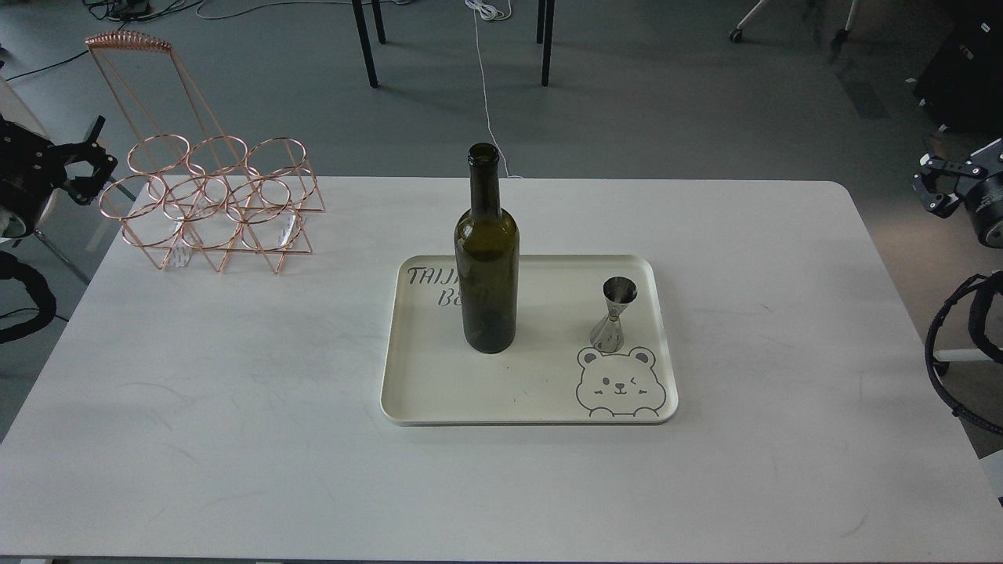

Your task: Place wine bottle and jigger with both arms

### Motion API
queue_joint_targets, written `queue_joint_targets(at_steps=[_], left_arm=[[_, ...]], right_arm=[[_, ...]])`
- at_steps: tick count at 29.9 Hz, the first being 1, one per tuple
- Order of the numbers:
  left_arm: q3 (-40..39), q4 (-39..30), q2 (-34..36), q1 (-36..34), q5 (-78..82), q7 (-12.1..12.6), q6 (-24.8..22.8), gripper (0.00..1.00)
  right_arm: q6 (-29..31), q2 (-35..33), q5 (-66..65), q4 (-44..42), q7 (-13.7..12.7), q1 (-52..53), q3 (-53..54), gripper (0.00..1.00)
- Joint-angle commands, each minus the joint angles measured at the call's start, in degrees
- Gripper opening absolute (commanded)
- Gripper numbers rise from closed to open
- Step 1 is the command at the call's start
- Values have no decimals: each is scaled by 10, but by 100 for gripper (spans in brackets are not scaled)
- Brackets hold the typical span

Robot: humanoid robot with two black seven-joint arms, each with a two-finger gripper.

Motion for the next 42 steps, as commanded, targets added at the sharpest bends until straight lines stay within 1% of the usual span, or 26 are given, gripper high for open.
queue_joint_targets(at_steps=[1,4,7,8,10,14,17,20,24,27,30,34,37,42], left_arm=[[1,0,-1,-6,14,1,0,99],[1,1,-1,-6,23,-2,0,99],[0,0,-1,-6,23,-4,0,99],[0,1,-1,-6,23,-4,0,99],[-1,0,-1,-6,23,-4,0,99],[-2,-2,1,-6,23,-4,0,99],[-3,-2,1,-5,23,-3,0,99],[-4,-5,-3,-1,22,-4,0,99],[-3,-5,-7,1,21,-4,0,99],[-4,-5,-7,1,20,-4,0,99],[-6,-5,-8,1,17,-4,0,99],[-7,-6,-15,1,17,-4,0,99],[-7,-11,-19,1,17,-4,0,99],[-7,-12,-17,0,18,-4,0,99]], right_arm=[[0,-67,-73,99,18,-4,0,100],[0,-119,-150,182,21,-5,0,100],[0,-154,-224,254,22,-5,0,100],[-14,-163,-250,278,22,-5,0,100],[-62,-178,-308,330,23,-8,0,100],[-169,-193,-434,420,25,-22,-5,100],[-216,-188,-528,449,25,-39,-6,100],[-247,-170,-652,449,25,-52,-6,100],[-297,-131,-768,447,25,-71,-7,100],[-330,-110,-842,443,25,-74,-38,100],[-369,-85,-915,418,25,-74,-83,100],[-403,-49,-987,363,25,-73,-124,98],[-418,-22,-1008,322,25,-71,-140,97],[-419,29,-1041,274,25,-68,-151,96]])
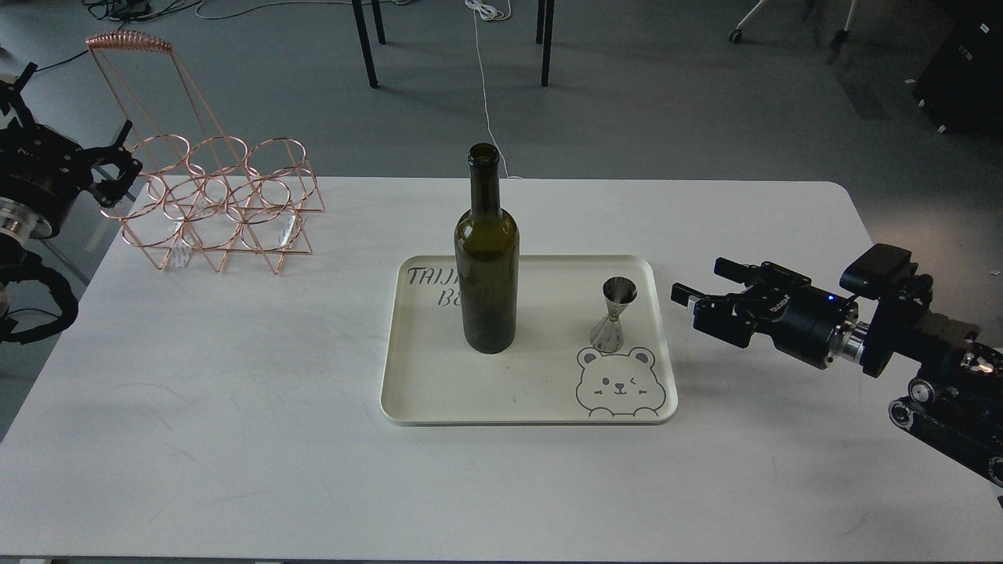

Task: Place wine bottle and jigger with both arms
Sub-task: 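Reach the right gripper toward the metal jigger on the tray and grasp it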

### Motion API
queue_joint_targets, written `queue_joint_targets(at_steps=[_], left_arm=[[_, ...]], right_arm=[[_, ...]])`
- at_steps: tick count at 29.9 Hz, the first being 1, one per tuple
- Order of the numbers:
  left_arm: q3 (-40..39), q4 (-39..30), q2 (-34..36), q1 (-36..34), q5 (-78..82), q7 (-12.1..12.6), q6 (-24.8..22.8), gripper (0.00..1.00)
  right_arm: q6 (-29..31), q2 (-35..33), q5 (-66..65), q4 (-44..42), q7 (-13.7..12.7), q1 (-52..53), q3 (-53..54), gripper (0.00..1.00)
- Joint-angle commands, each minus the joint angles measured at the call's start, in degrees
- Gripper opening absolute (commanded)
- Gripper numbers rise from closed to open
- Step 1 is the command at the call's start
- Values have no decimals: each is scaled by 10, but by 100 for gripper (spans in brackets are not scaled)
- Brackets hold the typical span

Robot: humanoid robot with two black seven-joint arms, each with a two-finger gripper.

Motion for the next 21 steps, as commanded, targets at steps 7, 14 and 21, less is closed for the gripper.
queue_joint_targets(at_steps=[7,14,21], left_arm=[[0,0,3,-1,3,1,0,99],[0,0,5,-1,3,0,0,99],[0,0,8,-2,4,0,0,99]], right_arm=[[-2,83,-38,-60,0,2,-33,96],[-2,112,-38,-86,0,45,-84,89],[-2,161,-38,-128,0,75,-109,76]])
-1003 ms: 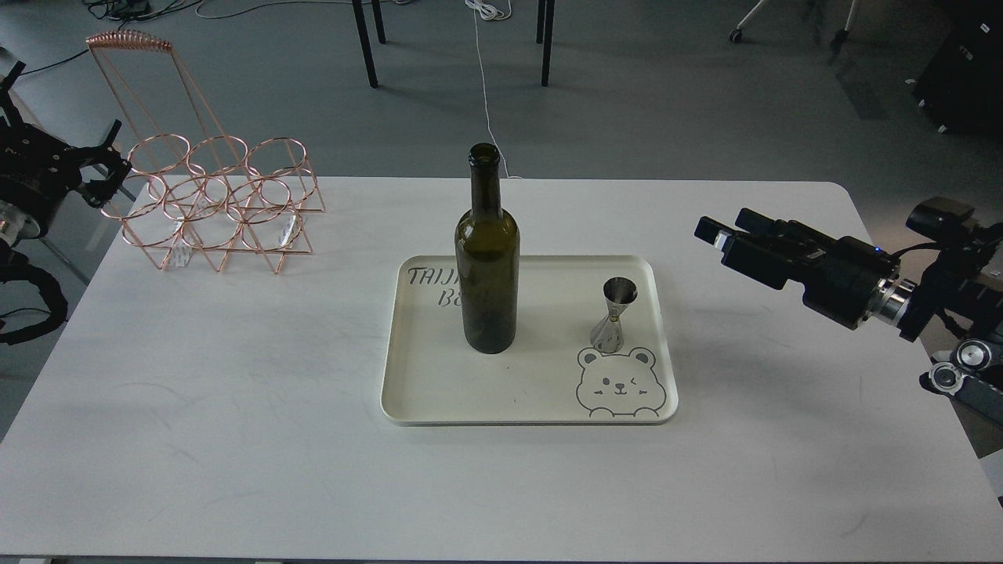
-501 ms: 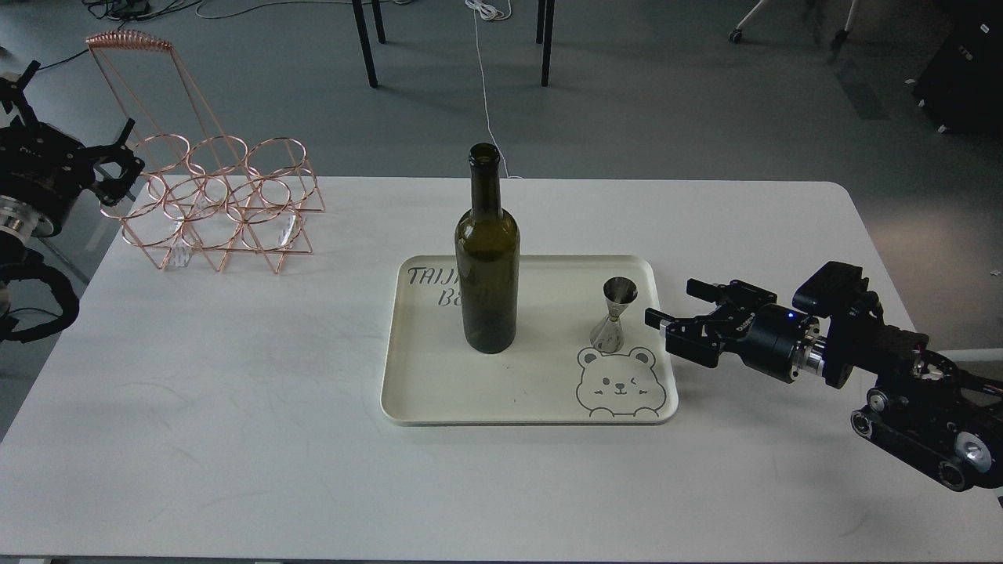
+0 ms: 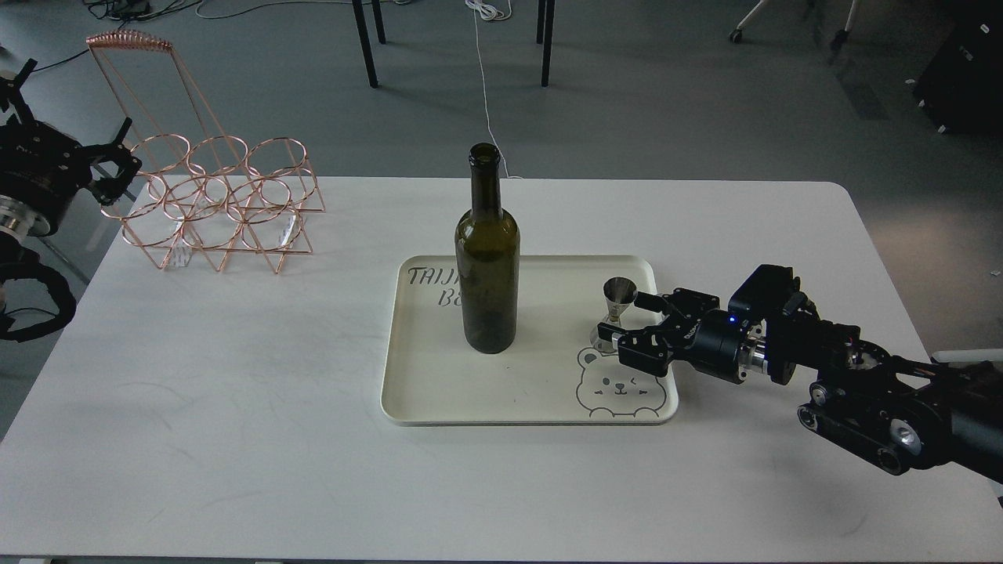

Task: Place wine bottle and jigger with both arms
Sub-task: 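Reach the right gripper toward the metal jigger on the tray and grasp it, then lift the jigger with the right gripper and carry it off the tray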

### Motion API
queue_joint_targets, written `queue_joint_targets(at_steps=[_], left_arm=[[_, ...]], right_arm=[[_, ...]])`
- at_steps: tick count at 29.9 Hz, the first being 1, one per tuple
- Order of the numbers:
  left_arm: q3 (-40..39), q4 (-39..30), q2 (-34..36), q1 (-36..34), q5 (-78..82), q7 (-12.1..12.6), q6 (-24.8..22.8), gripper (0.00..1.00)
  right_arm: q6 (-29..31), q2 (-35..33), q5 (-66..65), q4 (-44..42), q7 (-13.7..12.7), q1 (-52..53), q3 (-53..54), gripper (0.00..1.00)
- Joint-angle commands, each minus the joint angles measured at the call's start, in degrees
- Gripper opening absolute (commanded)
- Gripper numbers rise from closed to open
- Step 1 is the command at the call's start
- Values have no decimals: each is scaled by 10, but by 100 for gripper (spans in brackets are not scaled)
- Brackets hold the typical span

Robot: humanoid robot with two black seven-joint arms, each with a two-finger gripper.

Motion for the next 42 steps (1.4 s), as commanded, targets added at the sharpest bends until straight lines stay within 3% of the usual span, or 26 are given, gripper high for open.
queue_joint_targets(at_steps=[1,3,9,17,25,33,37,42], left_arm=[[-1,1,2,-1,0,0,0,99],[-1,3,2,-3,1,1,0,99],[0,4,4,-3,1,1,0,99],[-1,4,7,-5,1,1,0,99],[-1,3,10,-7,1,1,0,99],[-1,0,14,-7,0,2,0,99],[-1,0,21,-7,1,3,0,99],[-1,0,28,-7,1,3,0,99]], right_arm=[[0,19,0,-13,0,11,-4,73],[0,27,0,-14,0,14,-5,65],[-1,31,-1,-24,0,17,-5,26],[-22,28,-1,-19,0,15,-5,10],[-61,11,1,-16,0,22,-3,9],[-99,-106,14,6,0,8,54,9],[-140,-136,58,-4,0,-30,68,9],[-140,-158,115,-28,0,-83,70,9]])
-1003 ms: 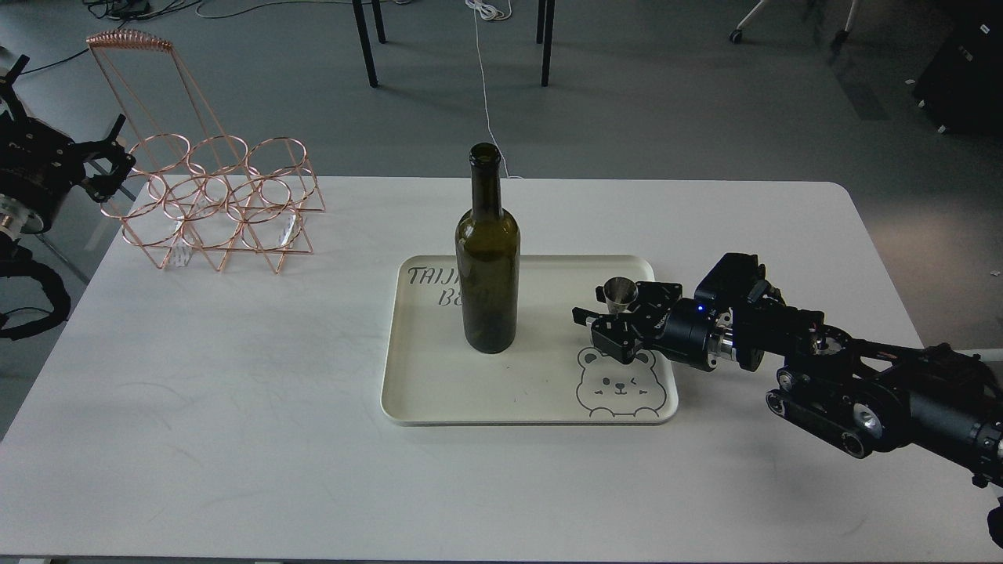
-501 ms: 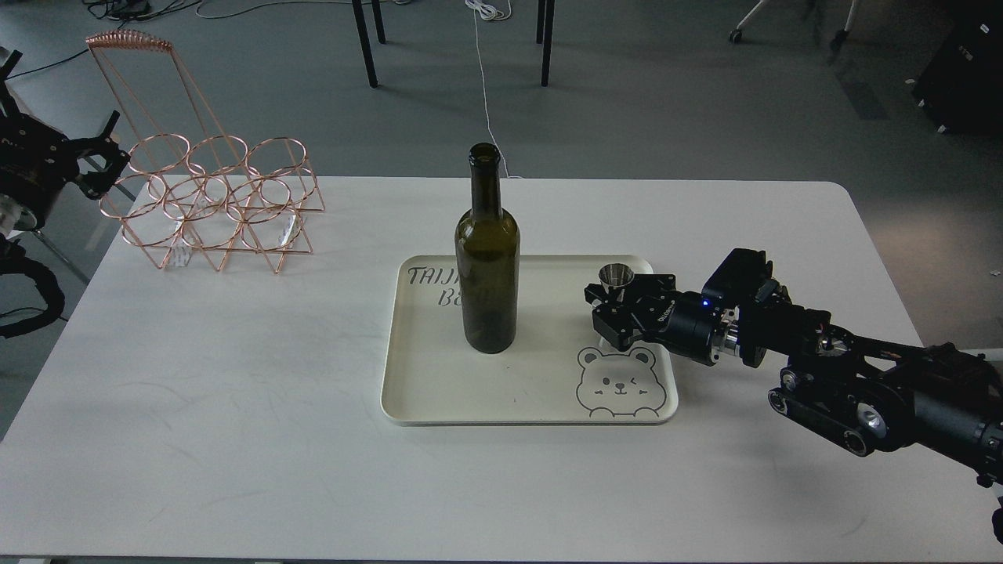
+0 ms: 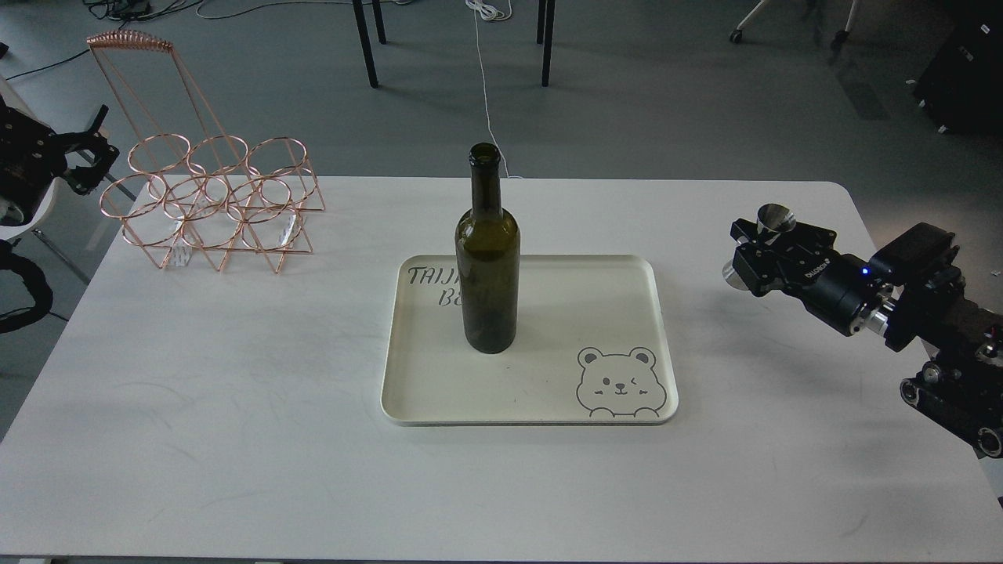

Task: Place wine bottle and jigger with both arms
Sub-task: 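Lift the jigger with the right gripper and carry it off the tray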

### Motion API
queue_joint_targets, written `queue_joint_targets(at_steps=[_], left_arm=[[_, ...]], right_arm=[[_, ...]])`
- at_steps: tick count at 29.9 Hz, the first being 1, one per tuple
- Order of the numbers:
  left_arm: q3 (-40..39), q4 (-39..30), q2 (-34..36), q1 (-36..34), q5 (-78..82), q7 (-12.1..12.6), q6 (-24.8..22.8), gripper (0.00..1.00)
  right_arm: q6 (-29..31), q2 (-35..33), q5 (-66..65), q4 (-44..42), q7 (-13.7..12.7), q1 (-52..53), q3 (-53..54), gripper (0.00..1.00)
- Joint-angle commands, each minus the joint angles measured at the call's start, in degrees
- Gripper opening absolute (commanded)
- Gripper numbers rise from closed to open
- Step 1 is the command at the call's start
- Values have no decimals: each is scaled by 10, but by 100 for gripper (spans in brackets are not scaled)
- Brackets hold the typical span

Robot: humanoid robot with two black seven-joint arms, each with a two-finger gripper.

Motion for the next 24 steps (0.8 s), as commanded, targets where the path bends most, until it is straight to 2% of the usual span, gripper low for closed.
queue_joint_targets(at_steps=[1,11,15,19,24], left_arm=[[0,0,9,0,0,0,0,99],[2,0,11,-11,0,-1,0,99],[2,0,11,-11,0,0,0,99],[2,0,11,-13,0,2,0,99],[3,0,12,-23,0,2,0,99]], right_arm=[[-1,-9,54,-18,0,-40,0,9],[-1,-1,115,-61,0,-79,-4,11],[-1,4,116,-61,0,-84,-3,21],[-1,14,116,-60,0,-85,-1,26],[-1,10,118,-53,0,-86,-3,47]])
